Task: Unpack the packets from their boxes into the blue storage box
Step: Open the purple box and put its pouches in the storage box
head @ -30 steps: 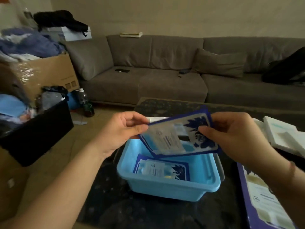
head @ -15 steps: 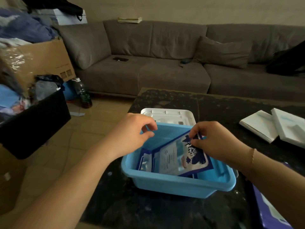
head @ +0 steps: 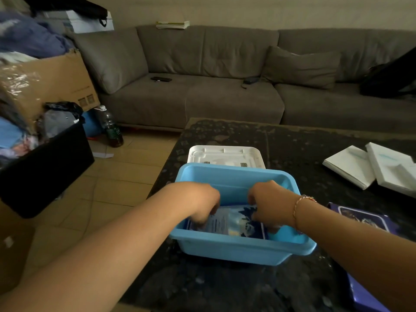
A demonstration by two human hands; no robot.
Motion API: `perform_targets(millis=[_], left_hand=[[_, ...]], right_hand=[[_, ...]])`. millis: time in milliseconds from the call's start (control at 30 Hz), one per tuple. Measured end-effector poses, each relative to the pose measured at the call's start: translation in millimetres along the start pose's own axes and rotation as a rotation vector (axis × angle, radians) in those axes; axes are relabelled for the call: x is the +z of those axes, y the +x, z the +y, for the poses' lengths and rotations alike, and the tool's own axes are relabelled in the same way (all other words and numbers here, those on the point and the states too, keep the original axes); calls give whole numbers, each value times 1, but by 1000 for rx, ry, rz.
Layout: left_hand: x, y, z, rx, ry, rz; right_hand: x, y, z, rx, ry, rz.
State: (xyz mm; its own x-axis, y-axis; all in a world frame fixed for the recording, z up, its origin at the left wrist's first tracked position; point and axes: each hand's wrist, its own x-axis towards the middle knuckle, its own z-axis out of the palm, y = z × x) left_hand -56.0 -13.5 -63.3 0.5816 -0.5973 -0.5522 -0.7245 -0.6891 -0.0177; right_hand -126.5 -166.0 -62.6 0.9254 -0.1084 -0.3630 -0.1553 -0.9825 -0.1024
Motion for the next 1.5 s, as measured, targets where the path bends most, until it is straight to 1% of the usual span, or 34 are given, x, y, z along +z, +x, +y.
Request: perform_targets(millis=[100, 167, 233, 300, 400, 533, 600, 633, 667, 700, 733, 767, 800, 833, 867, 900, 933, 967, 1000, 1033, 1067, 1133, 1167, 1233, 1367, 1500], left_hand=[[3, 4, 3, -9, 35, -75], [4, 5, 4, -14, 19, -88], [6, 6, 5, -17, 23, -79], [7, 8, 5, -23, 20, -70], [9, 11, 5, -25, 12, -71], [10, 13, 5, -34, 36, -94], [6, 7, 7, -41, 55, -66], [3, 4, 9, -49, 59, -6], [-2, 0, 12, -61, 52, 98], [-7, -4, 17, -73, 22, 247], [-11, -8, 24, -72, -39, 436], [-13, -14, 33, -35, -122, 660], [-15, -21, 45, 57, -208, 907], [-15, -30, 61, 202, -283, 1122], [-14, -39, 78, 364, -327, 1267], [-10, -48, 98, 524, -329, 1319], [-2, -52, 118, 659, -272, 1298], [8, -51, 137, 759, -157, 1238], [19, -47, 157, 799, -27, 1136], [30, -41, 177, 767, 94, 1019], [38, -34, 194, 698, 173, 893], [58, -11, 217, 584, 271, 645], [67, 0, 224, 563, 306, 599], [79, 21, 223, 539, 314, 631], [96, 50, 216, 679, 295, 848], [94, 66, 214, 789, 234, 1029]], right_hand=[[3, 2, 2, -57, -138, -20], [9, 4, 2, -100, -208, -101], [15, 6, 5, -124, -208, -194], [15, 5, 4, -142, -181, -250], [14, 4, 1, -180, -174, -295], [15, 2, -1, -201, -227, -341], [10, 0, -1, -215, -257, -359], [4, -3, 1, -225, -236, -335], [-5, -8, 4, -229, -176, -272], [-17, -16, 8, -232, -86, -165], [-30, -28, 14, -234, 19, -27], [-42, -42, 23, -224, 140, 113], [-52, -57, 34, -206, 267, 248], [-56, -74, 49, -186, 384, 383], [-57, -91, 66, -163, 482, 511], [-53, -106, 82, -125, 565, 617], [-45, -120, 100, -72, 638, 700], [-35, -131, 119, -11, 699, 765], [-24, -141, 137, 58, 750, 809], [-12, -151, 154, 127, 788, 834], [2, -162, 168, 188, 809, 849], [29, -183, 191, 276, 841, 876], [43, -193, 200, 307, 867, 894], [67, -210, 211, 348, 921, 927], [107, -229, 218, 384, 892, 918], [130, -235, 214, 360, 788, 935]])
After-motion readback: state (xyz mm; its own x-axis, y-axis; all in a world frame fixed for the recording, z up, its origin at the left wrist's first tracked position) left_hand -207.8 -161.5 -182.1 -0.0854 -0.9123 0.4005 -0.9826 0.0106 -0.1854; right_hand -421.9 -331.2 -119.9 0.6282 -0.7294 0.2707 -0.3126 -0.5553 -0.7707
